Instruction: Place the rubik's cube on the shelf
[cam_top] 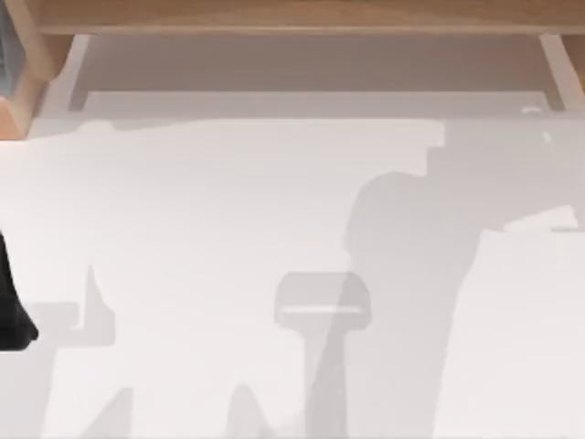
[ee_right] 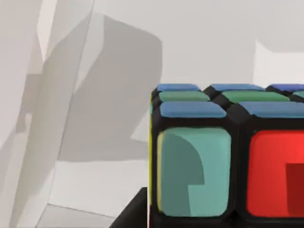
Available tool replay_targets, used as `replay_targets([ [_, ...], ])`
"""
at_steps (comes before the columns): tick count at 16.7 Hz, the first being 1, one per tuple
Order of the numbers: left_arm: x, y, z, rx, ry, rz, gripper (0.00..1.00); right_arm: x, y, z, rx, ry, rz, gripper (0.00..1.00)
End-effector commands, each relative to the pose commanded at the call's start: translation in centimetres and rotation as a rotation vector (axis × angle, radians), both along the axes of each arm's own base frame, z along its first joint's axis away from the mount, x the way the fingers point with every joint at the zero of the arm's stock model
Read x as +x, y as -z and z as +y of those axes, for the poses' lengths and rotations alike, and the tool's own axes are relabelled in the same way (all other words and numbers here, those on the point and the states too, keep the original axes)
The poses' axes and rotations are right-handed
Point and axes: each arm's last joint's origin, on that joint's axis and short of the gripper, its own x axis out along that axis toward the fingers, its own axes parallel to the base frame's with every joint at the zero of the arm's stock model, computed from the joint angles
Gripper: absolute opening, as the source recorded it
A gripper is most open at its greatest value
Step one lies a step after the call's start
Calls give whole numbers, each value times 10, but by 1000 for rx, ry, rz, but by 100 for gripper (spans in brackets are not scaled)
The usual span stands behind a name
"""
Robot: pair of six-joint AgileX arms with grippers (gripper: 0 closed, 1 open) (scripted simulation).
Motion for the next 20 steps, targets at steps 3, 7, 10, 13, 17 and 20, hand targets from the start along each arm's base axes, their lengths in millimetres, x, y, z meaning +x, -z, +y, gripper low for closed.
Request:
replay_targets([
  [3, 0, 0, 0, 0, 0, 0, 100, -13, -31, 42, -53, -59, -47, 0],
  [7, 0, 0, 0, 0, 0, 0, 100, -31, -49, 109, -120, -165, -119, 0],
  [10, 0, 0, 0, 0, 0, 0, 100, -42, -47, 159, -166, -239, -206, 0],
  [13, 0, 0, 0, 0, 0, 0, 100, -48, -39, 203, -205, -284, -350, 0],
  [17, 0, 0, 0, 0, 0, 0, 100, -49, -26, 255, -222, -280, -618, 0],
  [20, 0, 0, 0, 0, 0, 0, 100, -49, -14, 289, -193, -236, -837, 0],
])
